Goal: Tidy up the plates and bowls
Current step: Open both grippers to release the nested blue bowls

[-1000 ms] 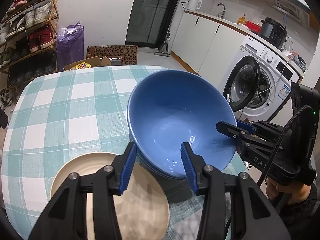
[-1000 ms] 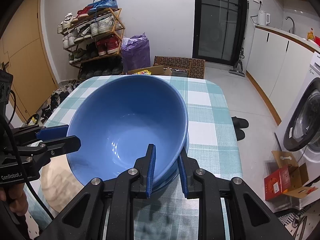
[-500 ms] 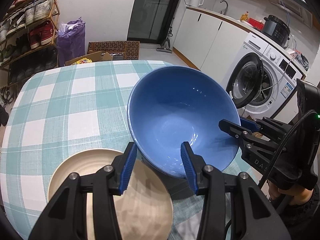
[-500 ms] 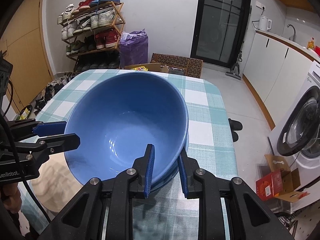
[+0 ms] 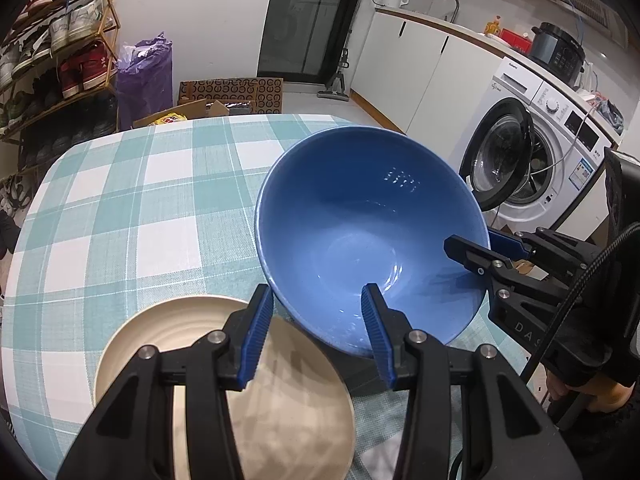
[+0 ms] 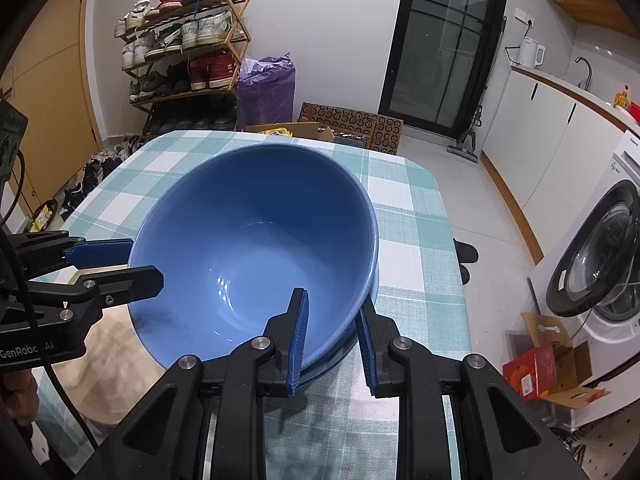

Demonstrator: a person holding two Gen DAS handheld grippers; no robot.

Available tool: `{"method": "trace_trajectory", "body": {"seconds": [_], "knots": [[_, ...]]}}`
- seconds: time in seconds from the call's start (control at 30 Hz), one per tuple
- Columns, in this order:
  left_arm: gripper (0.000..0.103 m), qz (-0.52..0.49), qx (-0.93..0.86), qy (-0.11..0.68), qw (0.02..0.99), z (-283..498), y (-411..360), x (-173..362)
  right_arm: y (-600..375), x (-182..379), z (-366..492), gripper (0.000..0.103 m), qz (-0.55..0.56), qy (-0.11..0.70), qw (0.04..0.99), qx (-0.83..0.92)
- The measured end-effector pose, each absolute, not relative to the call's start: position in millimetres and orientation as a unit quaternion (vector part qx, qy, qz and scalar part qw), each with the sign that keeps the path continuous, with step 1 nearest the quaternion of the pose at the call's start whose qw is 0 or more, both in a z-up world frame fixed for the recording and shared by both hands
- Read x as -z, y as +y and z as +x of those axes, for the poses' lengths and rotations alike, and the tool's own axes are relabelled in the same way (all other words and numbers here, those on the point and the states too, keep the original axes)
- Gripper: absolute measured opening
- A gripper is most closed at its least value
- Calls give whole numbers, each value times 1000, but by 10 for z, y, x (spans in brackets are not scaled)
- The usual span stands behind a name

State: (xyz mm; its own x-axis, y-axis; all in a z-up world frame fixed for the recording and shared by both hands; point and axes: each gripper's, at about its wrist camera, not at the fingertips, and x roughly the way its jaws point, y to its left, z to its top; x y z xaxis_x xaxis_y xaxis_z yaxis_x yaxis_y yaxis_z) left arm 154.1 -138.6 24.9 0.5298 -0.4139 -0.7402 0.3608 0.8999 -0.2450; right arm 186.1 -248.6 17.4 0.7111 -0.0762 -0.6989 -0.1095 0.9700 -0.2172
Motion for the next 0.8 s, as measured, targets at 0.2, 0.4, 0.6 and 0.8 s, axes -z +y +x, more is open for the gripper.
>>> {"method": "trace_trajectory", "body": {"seconds": [0.2,0.4,0.6,0.8], "knots": [[45,-25,223,429,875,1538,-1408,-241,-2489,-153,1873,26,-124,382,916,-5],[45,-23,226,427,875,1524,-1427,-253,-2515,-145,1868,30,-124,382,916,-2],[45,-22,224,427,876,1517,-1431,-259,-2517,-162,1834,43,-124,372,920,2],[53,-24,214,428,878,1527,-1394,-259,-2583,-209,1794,59,-116,365,924,-2]]}}
